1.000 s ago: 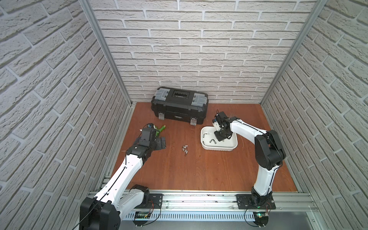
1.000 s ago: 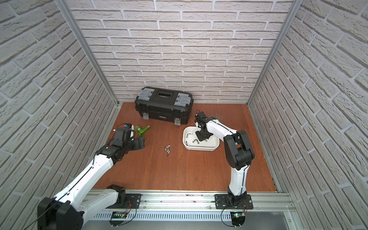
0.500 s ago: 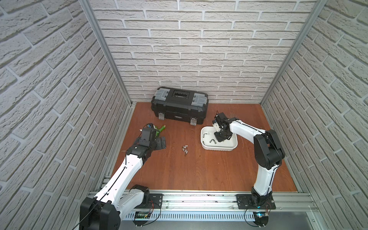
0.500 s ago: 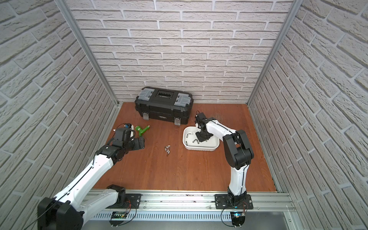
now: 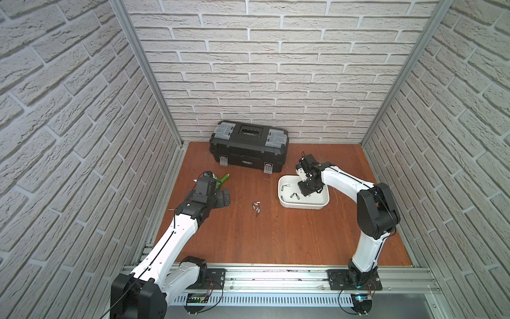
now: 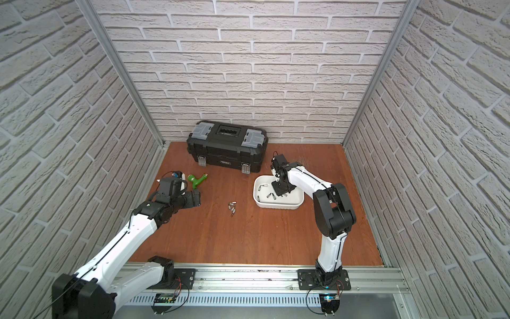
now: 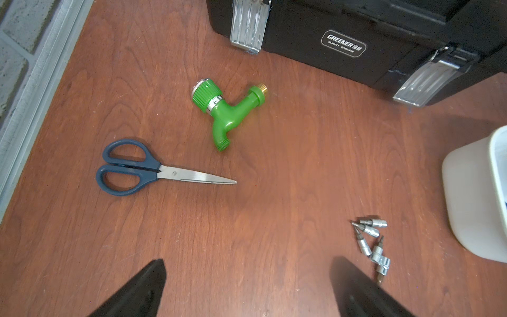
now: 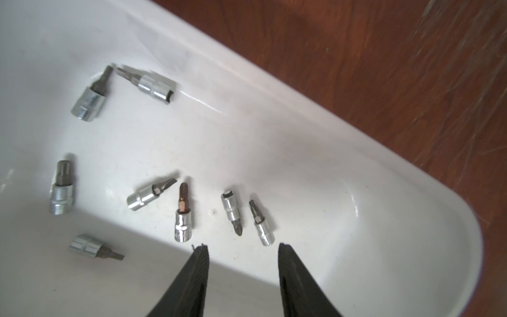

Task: Put the bit on the desktop into the storage box
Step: Place the screwdriver bit in the storage box, then pick up the screwdriver bit from the center of the board.

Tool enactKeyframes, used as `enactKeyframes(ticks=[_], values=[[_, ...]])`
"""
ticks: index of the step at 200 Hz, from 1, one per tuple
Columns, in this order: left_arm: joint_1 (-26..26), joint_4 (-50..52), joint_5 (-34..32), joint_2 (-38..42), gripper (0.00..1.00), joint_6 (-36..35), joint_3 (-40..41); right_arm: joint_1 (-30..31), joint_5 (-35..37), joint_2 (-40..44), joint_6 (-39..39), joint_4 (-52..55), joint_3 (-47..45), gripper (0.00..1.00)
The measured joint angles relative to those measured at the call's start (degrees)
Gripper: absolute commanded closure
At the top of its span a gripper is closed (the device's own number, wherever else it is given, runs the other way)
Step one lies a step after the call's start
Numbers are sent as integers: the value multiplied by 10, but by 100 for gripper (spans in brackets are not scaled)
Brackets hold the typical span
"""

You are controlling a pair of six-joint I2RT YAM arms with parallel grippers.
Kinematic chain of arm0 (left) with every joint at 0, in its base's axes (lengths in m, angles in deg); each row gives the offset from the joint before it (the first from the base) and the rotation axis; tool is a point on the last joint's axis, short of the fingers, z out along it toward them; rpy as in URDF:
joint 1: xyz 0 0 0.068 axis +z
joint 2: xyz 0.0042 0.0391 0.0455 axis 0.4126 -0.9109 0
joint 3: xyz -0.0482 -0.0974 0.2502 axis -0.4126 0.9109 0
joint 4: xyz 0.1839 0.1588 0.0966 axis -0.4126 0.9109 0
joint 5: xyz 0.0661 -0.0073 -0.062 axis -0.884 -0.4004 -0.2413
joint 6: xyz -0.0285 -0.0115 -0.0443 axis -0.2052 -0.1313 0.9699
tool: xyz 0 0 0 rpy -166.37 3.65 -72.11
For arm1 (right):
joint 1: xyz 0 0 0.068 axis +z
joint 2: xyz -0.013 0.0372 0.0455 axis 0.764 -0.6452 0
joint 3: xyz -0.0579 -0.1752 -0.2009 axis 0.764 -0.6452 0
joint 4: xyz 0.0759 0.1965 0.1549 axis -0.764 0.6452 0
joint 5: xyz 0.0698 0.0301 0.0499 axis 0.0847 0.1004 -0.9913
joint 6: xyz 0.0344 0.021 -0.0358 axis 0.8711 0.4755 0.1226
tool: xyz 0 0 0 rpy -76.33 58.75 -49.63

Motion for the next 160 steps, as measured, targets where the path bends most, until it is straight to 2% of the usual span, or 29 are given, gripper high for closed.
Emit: enactKeyframes(ticks=[36, 73, 122, 160], values=[[0, 0, 2, 0, 2, 1, 0, 14, -2, 51, -6, 12, 2, 43], [0, -1, 6, 0, 2, 2, 0, 56, -6, 75, -20, 31, 31, 37], [0, -3, 13, 0, 2, 11, 6, 134, -11, 71, -44, 52, 95, 35], [0, -2, 17, -1, 2, 12, 7, 182, -17, 18, -64, 64, 160, 37]])
